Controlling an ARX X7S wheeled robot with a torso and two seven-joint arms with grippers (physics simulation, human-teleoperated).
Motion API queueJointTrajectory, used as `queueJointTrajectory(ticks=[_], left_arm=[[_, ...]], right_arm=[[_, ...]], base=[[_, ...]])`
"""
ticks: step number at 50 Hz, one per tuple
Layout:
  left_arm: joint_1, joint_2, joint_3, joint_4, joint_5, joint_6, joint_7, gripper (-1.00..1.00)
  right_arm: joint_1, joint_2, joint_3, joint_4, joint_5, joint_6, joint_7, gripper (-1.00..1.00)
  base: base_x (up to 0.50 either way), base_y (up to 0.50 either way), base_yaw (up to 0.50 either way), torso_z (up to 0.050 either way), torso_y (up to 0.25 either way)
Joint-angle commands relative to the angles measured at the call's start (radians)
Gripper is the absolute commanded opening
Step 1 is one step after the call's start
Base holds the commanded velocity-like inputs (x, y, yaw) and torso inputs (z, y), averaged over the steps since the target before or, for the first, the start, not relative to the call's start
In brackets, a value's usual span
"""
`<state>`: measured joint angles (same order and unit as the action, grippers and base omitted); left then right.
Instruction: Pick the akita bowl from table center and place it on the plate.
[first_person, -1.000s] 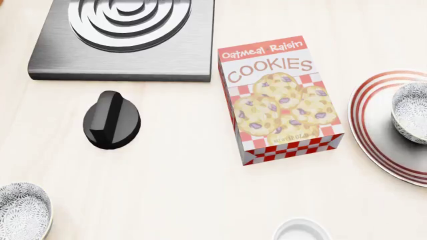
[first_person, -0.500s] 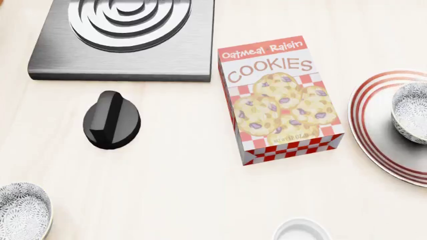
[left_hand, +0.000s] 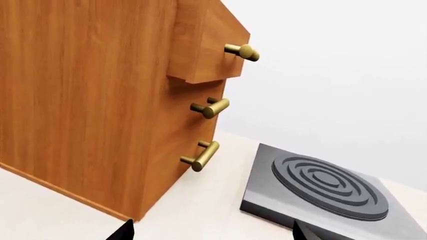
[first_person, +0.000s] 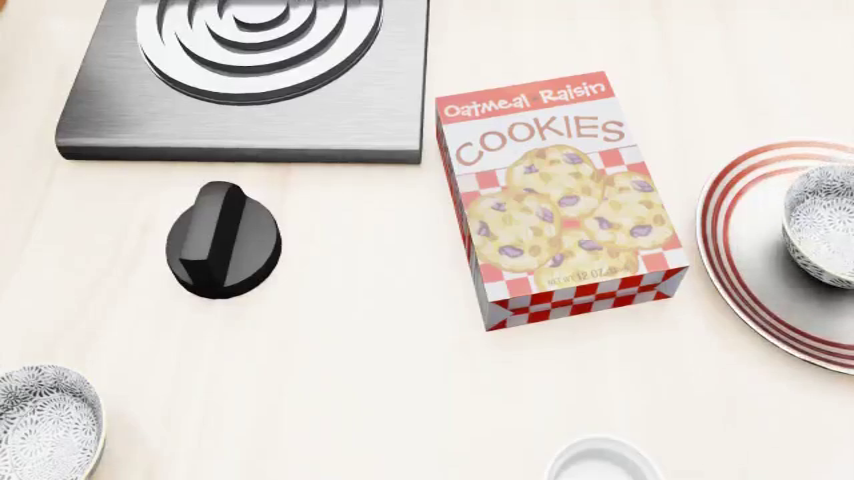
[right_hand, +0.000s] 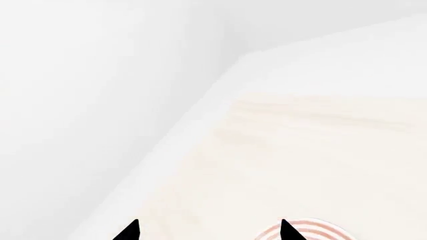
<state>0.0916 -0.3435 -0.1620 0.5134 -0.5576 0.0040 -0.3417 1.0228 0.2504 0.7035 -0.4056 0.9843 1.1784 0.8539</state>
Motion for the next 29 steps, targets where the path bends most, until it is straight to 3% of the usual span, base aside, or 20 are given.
queueJointTrajectory(ticks=[1, 19, 29], left_arm=[[-0.002, -0.003, 0.002, 0.002, -0.004, 0.0, -0.004, 1.0], [0.014, -0.002, -0.004, 0.008, -0.012, 0.018, -0.003, 1.0], [0.012, -0.005, -0.005, 0.01, -0.016, 0.017, -0.009, 1.0]], right_arm=[[0.024, 0.011, -0.036, -0.136, 0.044, 0.038, 0.036, 1.0], [0.007, 0.034, -0.099, -0.279, 0.067, 0.008, 0.005, 1.0], [-0.036, 0.033, -0.1, -0.318, 0.103, -0.048, -0.099, 1.0]], base=[[0.0, 0.0, 0.0, 0.0, 0.0], [0.0, 0.0, 0.0, 0.0, 0.0], [0.0, 0.0, 0.0, 0.0, 0.0]])
